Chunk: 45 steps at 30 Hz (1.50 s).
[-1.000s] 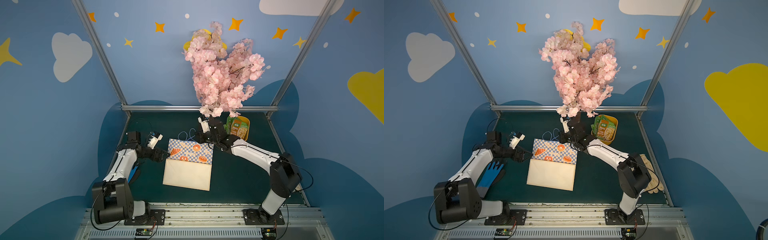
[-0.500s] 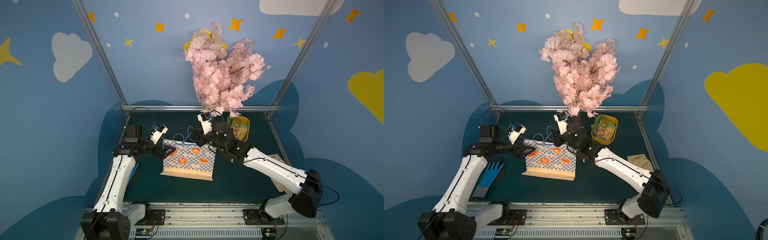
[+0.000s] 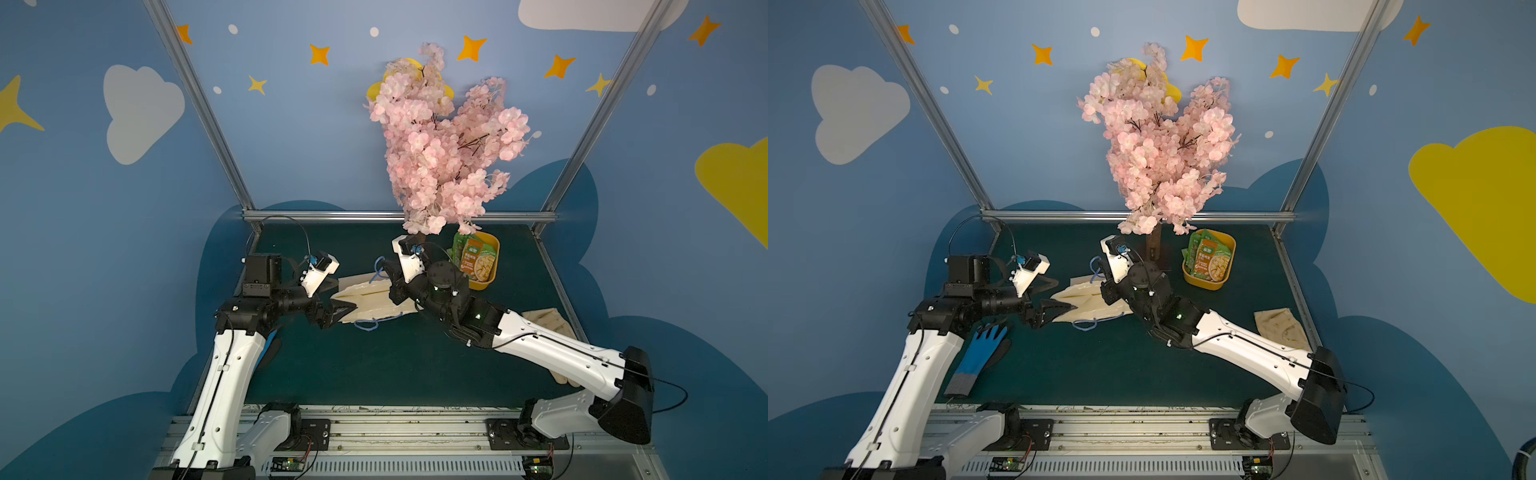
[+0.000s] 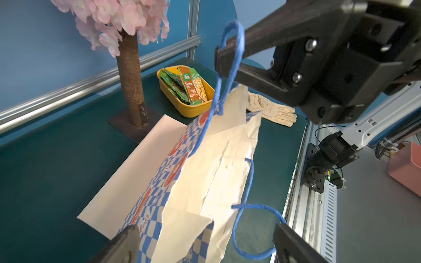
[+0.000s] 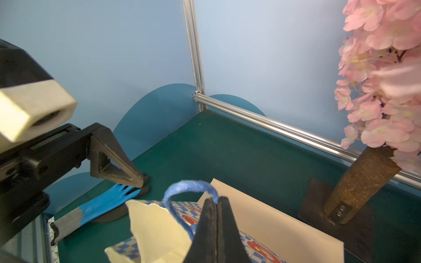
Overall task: Place the condiment packets inside the bag
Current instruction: Open the paper bag at the center of the board.
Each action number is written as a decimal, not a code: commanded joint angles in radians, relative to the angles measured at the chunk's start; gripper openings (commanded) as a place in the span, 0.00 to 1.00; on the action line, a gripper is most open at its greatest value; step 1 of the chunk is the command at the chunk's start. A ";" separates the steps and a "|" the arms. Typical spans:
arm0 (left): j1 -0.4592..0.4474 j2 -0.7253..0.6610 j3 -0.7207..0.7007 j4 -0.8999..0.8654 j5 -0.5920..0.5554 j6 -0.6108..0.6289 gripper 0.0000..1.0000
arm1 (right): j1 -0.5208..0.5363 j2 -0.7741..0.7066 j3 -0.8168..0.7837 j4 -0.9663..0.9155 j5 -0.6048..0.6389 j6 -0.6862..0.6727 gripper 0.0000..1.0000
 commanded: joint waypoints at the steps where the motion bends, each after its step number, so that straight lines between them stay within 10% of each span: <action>1: -0.031 0.014 -0.052 0.019 -0.080 -0.029 0.95 | 0.014 0.009 -0.010 0.045 0.047 -0.023 0.00; 12: -0.065 0.034 -0.089 0.156 -0.424 -0.184 1.00 | 0.070 0.101 0.064 0.014 0.292 0.008 0.00; 24: -0.082 -0.118 -0.058 0.023 -0.173 -0.112 1.00 | 0.114 0.203 0.157 0.001 0.475 0.016 0.00; 31: -0.084 -0.074 -0.143 0.055 -0.352 -0.197 1.00 | 0.115 0.202 0.167 -0.016 0.581 0.078 0.00; 45: -0.086 0.081 -0.006 0.087 -0.304 -0.438 1.00 | 0.118 0.231 0.177 -0.063 0.617 0.242 0.00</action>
